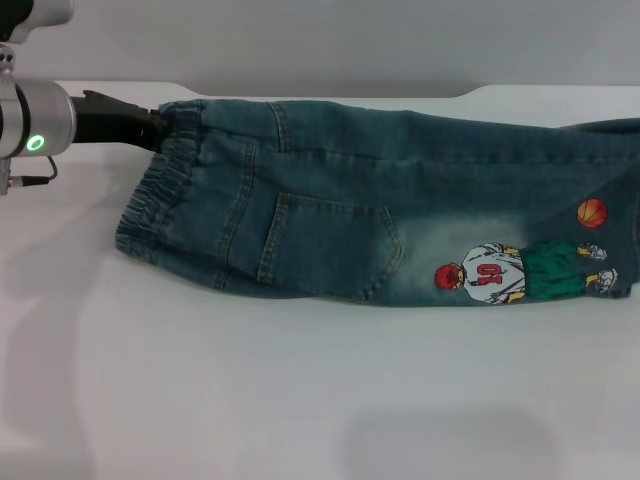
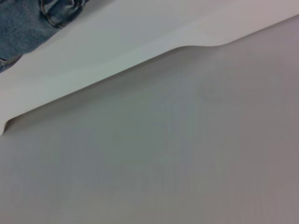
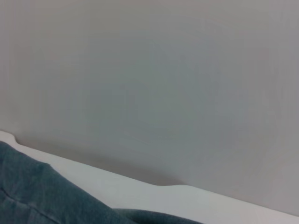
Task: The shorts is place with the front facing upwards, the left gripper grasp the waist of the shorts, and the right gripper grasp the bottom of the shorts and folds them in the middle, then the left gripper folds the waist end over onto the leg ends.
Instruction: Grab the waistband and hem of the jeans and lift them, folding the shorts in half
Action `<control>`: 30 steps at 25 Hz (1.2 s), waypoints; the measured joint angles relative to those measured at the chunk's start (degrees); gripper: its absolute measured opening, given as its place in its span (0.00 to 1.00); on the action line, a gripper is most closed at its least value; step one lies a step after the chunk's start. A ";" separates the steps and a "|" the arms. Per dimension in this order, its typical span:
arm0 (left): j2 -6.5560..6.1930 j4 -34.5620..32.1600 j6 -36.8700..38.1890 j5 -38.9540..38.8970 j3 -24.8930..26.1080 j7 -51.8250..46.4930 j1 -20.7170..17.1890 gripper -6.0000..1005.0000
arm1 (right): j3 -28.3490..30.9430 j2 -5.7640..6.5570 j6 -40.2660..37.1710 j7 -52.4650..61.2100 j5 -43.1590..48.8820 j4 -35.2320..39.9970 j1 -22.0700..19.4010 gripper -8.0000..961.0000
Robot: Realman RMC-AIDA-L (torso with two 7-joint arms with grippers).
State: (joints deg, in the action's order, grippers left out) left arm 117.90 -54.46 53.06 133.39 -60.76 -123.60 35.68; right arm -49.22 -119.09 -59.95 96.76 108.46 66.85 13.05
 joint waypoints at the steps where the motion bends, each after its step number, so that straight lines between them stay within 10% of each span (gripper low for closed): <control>1: 0.01 0.00 0.01 0.00 -0.14 0.00 0.00 0.04 | 0.00 0.01 0.23 0.00 0.00 -0.18 0.00 0.03; 15: 0.00 -0.29 -1.97 -0.36 -1.72 -2.28 0.36 0.04 | -0.11 0.02 1.04 1.25 2.27 -0.77 0.71 0.17; 30: -0.18 -0.20 0.09 -0.49 -2.17 -2.85 0.57 0.66 | -0.17 -0.08 1.85 0.78 1.76 0.00 1.11 0.56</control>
State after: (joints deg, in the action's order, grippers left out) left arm 117.71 -54.67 53.15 132.91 -62.93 -126.46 36.25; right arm -49.39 -119.17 -58.10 97.54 110.22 66.85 14.16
